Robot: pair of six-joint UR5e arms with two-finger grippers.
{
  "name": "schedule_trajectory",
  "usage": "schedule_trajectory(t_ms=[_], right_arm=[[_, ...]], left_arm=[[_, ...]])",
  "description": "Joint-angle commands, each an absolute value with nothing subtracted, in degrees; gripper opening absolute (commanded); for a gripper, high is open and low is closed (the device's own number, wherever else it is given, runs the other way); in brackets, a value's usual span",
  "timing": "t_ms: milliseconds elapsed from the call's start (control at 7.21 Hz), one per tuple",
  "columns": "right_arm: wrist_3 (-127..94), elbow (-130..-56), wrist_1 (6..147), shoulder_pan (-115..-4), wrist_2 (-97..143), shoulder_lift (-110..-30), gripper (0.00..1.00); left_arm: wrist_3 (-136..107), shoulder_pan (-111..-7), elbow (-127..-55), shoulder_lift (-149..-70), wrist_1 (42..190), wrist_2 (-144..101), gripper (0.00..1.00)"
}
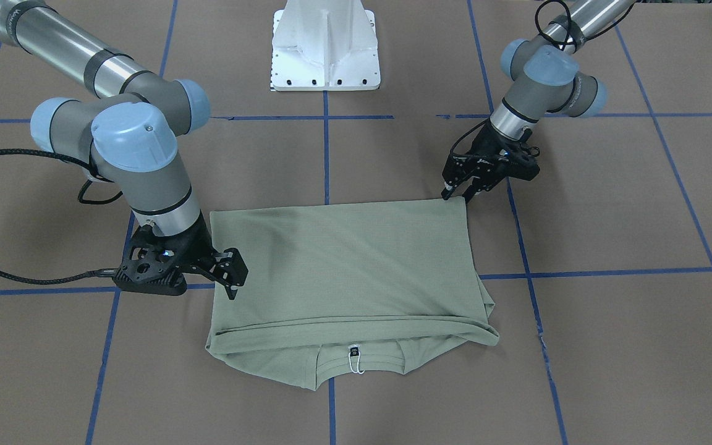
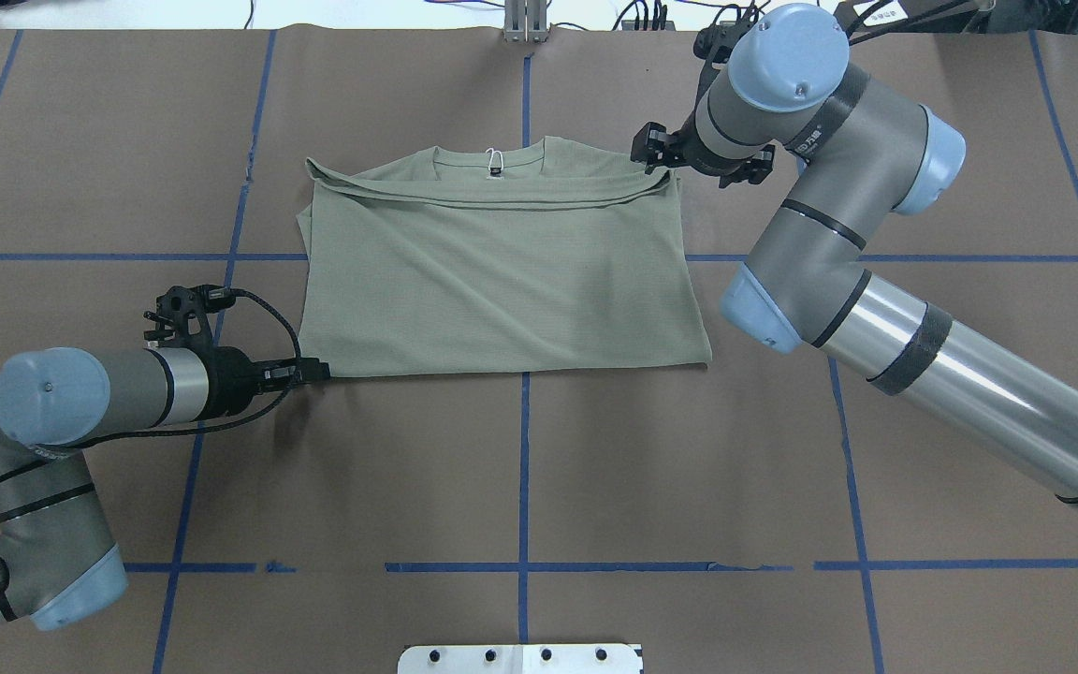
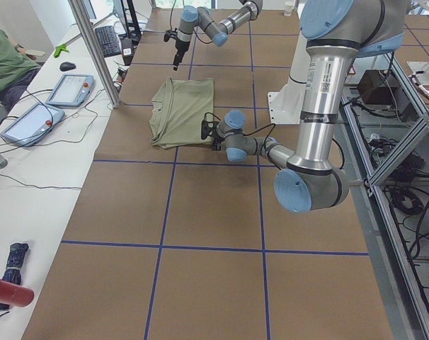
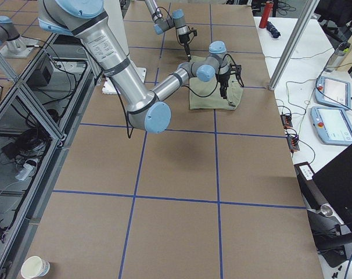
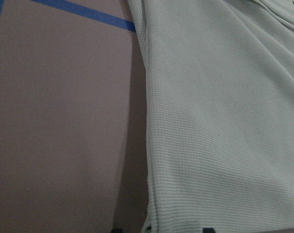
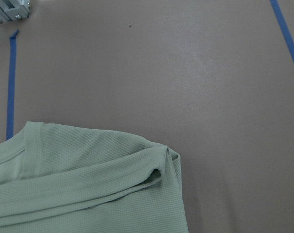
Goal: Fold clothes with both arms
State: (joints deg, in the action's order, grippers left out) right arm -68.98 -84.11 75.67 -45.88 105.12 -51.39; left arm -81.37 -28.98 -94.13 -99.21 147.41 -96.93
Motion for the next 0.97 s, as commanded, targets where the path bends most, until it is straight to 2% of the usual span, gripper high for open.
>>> schedule_trajectory(t_ms=[0,139,555,833], right_arm=[[-68.9,-84.1,75.7,-45.9,105.1,-51.3,1.00],[-68.8,-84.1,75.7,-45.9,105.1,-51.3,1.00],[-68.8,-84.2,75.6,-45.8,105.0,-51.4,1.00],[-68.9,-84.2,75.5,-45.8,104.9,-51.5,1.00]], left_arm=[[-81.5,-29.0,-94.7,-99.3,147.6,-97.3,0.08],[-81.4,-29.0,-94.7,-99.3,147.6,-97.4,0.00],[-80.6,-29.8,-94.7,-98.8,147.5,-97.5,0.00],[-71.3,-36.3,-93.7,-99.0,146.7,-97.5,0.00]])
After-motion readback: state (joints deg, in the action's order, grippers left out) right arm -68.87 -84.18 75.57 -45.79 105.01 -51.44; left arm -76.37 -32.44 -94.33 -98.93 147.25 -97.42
